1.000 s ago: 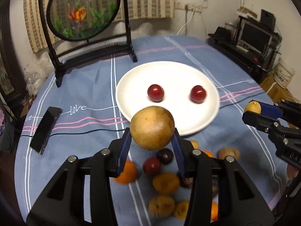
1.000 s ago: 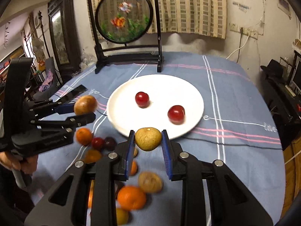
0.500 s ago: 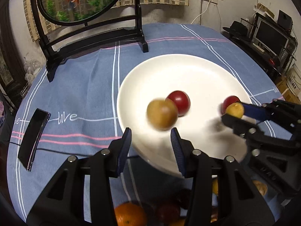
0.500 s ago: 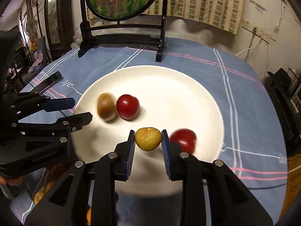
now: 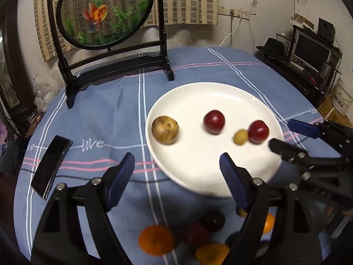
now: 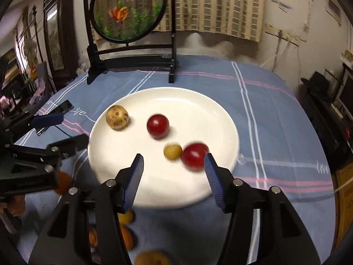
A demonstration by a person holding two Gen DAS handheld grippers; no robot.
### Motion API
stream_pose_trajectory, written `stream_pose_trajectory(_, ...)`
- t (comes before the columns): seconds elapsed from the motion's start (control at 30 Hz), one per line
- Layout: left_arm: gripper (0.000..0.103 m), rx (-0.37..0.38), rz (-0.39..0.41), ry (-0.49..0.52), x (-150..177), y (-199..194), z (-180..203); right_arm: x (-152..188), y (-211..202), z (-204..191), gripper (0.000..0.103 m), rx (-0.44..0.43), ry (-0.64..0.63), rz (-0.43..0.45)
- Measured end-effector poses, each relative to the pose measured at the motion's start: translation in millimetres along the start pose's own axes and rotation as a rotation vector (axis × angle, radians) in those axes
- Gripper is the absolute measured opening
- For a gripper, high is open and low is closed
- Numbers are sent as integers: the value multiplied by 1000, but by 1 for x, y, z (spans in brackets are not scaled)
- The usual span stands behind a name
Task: Organize fruits
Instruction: 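Carry both fruits onto the white plate and open both grippers, then grasp the dark purple plum with the left gripper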
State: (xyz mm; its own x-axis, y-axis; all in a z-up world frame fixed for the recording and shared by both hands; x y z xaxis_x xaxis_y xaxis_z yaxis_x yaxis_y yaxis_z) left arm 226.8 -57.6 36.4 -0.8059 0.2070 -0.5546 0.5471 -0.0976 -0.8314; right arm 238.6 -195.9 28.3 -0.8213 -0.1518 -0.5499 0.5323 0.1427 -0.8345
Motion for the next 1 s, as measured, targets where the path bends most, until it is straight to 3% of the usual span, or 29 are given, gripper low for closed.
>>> stream_pose_trajectory(0.47,89,12,-32,-70,86,-52,-11,115,-50,12,59,-44,119,-51)
stream_pose_trajectory(0.8,89,56,-95,-87,152,-70,-14,164,-70,-3,59,-58,110,-44)
stream_pose_trajectory(1.0,92,95,-107,-78,170,-76,-5,184,-79,-9,59,-71,87,-44)
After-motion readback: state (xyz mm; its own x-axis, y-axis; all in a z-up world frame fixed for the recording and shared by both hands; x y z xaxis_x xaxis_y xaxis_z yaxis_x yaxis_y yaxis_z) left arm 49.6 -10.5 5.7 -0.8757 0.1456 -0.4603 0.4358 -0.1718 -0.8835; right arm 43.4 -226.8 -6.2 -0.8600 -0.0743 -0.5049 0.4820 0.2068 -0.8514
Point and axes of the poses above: each gripper's, at about its wrist camera, not at the fingertips, and y roughly the way its jaws point, z to its right, x to its underside, the point moved 2 cm from there along y, roughly the way its jaws point, and after that the axes turned 11 degrees about -z, right-handed, at the moved point
